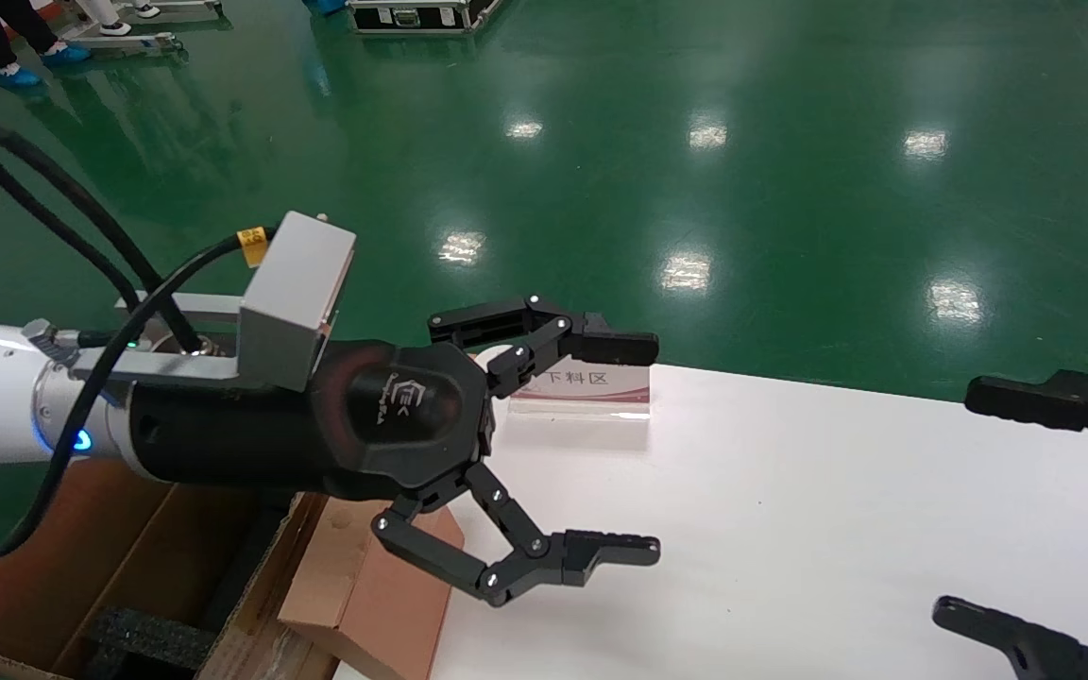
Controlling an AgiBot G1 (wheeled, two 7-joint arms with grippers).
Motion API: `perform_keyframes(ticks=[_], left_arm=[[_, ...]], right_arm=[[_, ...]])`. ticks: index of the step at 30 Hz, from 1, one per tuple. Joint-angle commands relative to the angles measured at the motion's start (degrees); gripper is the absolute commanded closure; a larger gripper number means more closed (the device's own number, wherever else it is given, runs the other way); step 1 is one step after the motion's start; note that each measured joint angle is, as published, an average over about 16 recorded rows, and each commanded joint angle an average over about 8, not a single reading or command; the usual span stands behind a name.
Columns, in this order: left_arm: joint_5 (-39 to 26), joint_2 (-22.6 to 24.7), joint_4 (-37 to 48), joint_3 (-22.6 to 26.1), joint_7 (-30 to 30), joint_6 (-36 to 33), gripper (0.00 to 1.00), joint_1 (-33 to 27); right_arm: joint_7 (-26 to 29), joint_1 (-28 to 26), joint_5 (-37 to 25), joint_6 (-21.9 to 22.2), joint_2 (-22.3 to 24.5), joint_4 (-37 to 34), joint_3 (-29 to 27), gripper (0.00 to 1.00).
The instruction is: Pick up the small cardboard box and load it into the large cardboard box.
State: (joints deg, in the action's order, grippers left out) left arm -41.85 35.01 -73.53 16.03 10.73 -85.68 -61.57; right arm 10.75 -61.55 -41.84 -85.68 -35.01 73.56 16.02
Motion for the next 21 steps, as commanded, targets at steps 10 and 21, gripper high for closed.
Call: perform_keyframes(ticks=[10, 21], left_arm=[[-0.04, -0.02, 0.01, 0.02, 0.03, 0.01, 0.0, 0.01], [-5.44, -2.08, -0.78, 2.96, 7.35, 2.23, 0.0, -1.8]], right_arm=[[0.0, 0.0, 0.0, 0.0, 0.0, 0.0, 0.0, 0.0], [-0.03, -0.03, 0.01, -0.01, 0.0, -0.05, 0.04, 0.0]])
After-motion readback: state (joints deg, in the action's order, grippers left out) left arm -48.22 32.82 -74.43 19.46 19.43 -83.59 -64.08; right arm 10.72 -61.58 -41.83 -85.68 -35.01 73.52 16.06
